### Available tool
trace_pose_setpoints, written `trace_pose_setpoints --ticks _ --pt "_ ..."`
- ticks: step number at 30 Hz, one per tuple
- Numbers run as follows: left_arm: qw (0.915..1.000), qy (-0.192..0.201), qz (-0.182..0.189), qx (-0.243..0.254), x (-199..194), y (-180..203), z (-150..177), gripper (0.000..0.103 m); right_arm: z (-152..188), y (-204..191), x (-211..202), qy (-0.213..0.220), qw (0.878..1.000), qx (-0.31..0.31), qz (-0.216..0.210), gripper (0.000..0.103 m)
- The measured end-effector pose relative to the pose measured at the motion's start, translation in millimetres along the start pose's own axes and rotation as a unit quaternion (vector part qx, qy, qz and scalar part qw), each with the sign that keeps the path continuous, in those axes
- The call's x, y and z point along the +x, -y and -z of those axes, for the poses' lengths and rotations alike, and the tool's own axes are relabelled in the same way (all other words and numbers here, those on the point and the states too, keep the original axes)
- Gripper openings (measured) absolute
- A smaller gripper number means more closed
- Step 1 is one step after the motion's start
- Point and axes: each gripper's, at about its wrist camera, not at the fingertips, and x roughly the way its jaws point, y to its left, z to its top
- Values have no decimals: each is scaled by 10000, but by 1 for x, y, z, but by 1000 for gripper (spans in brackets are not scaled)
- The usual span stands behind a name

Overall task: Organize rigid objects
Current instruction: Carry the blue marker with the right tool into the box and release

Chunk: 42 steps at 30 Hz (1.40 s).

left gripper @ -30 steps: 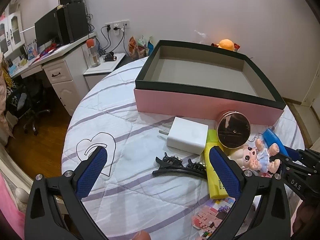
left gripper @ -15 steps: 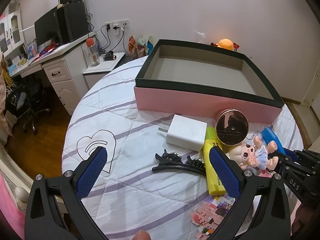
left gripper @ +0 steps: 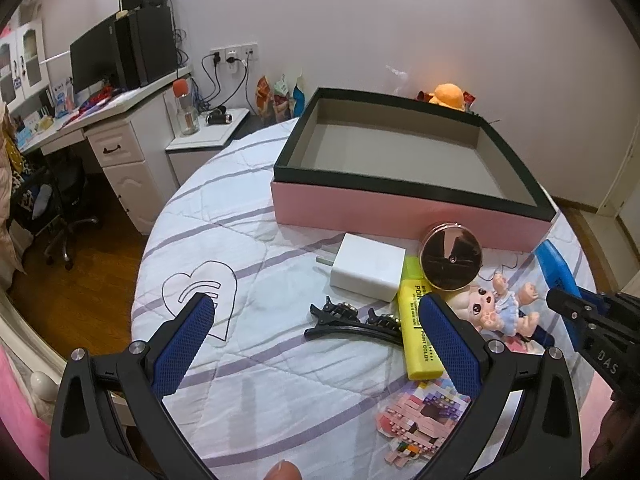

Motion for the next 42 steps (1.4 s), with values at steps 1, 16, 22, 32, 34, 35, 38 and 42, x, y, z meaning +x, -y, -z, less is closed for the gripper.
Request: trace_pose_setpoints --ticks 1,16,22,32,34,35,38,42 --pt "10000 21 9 -12 -3 -1 -1 103 -1 -1 -4 32 10000 4 -23 15" --pt "10000 -4 -38 10 -4 -5 -78 103 -74 -16 -19 269 9992 56 -305 15" --pt "10000 13 11 24 21 -1 -122 103 -122 -14 13 180 9993 115 -297 15" --pt "9998 -195 85 -7 72 6 -145 103 -148 3 98 -448 9982 322 -218 15" --pt "9997 -245 91 12 80 8 -144 103 -146 7 110 -587 9974 363 -192 15" --pt "9996 -267 95 27 83 9 -144 103 -145 8 115 -661 9969 390 -179 15" --pt "9993 -356 115 49 91 11 -143 103 -143 5 122 -770 9965 285 -152 15" --pt "9991 -399 138 21 96 11 -143 103 -143 0 133 -920 9954 223 -116 15"
